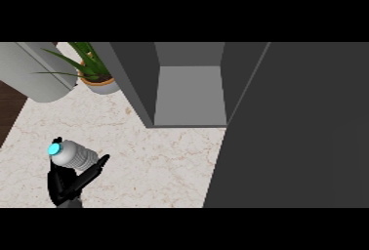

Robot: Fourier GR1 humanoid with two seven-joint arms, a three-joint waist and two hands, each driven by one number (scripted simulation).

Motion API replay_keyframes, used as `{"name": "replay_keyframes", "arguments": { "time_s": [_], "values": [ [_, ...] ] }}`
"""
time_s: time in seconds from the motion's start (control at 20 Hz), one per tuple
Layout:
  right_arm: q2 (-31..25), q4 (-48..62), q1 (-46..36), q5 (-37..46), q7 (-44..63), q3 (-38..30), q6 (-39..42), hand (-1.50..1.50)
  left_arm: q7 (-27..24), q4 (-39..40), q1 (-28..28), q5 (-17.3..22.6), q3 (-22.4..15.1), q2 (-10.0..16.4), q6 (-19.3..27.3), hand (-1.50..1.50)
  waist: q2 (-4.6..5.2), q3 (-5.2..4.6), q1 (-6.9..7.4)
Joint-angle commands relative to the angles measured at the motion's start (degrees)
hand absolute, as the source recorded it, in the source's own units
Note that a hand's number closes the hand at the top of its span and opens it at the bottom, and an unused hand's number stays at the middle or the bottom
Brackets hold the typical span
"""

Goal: Pick up the bottled water, place it into the cabinet and close the cabinet

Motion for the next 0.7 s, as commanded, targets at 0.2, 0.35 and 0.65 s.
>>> {"name": "replay_keyframes", "arguments": {
  "time_s": [0.2,0.35,0.65],
  "values": [
    [-1.0,-3.2,2.7,6.4,-0.7,2.8,-1.0,-1.50,-5.5,6.8,-4.3,2.8,1.1,0.2,-2.9,1.50,0.02,0.02,-0.02],
    [-2.3,-9.5,-1.3,5.4,7.9,-1.7,-0.4,-1.50,-1.5,2.2,-0.2,4.0,0.2,2.0,-7.3,1.50,-0.11,0.02,0.40],
    [-4.6,-10.0,1.8,4.9,4.7,0.0,-0.1,-1.50,-3.0,2.0,-3.5,6.4,0.6,0.9,-7.3,1.50,-0.14,0.04,0.16]
  ]
}}
